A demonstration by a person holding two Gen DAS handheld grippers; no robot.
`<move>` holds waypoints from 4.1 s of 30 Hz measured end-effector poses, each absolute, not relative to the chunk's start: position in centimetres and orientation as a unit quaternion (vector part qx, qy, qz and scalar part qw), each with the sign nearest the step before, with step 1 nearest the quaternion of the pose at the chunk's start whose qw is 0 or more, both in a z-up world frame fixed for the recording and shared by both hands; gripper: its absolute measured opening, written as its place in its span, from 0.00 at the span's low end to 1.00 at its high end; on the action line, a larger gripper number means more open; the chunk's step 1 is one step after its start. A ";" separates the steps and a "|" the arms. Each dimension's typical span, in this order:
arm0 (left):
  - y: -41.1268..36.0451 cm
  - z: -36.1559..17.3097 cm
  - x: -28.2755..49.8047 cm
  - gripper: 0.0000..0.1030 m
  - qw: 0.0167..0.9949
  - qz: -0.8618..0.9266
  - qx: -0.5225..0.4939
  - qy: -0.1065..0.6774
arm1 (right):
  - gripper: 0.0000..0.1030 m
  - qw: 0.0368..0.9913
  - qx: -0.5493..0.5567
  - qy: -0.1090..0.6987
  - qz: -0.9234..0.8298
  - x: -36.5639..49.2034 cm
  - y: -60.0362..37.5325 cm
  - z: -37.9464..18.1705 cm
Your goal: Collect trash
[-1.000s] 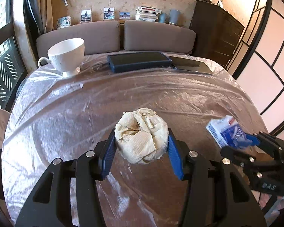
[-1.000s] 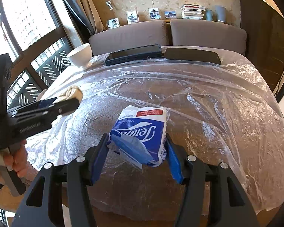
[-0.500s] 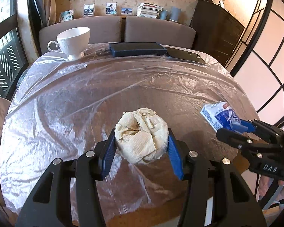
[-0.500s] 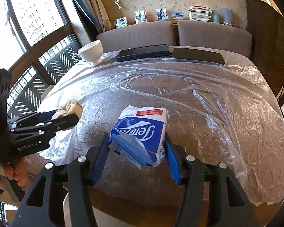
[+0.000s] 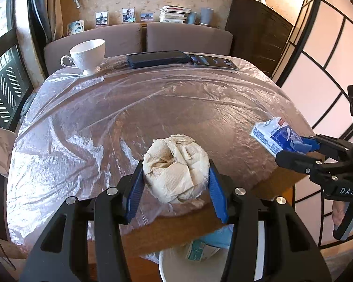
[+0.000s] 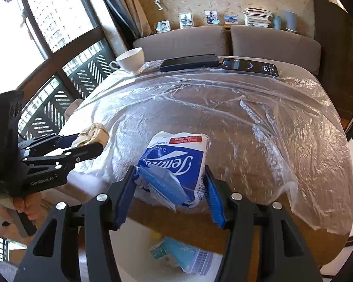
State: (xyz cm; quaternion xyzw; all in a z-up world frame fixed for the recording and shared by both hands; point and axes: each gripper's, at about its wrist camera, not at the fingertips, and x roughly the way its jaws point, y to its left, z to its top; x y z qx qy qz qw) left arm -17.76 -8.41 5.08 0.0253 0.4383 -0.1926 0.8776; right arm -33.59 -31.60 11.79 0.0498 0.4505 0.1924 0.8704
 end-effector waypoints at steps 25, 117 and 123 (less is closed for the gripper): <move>-11.4 4.3 -23.9 0.50 0.851 -0.225 0.137 0.454 | 0.53 0.839 0.023 0.487 0.241 -40.0 -31.7 12.2; -9.3 8.5 -15.7 0.97 0.906 -0.163 0.073 0.383 | 0.96 0.898 -0.014 0.424 0.115 -30.2 -34.4 12.2; -5.9 5.5 -7.2 0.97 0.912 -0.071 0.059 0.399 | 0.96 0.898 -0.014 0.438 0.046 -20.8 -39.2 8.3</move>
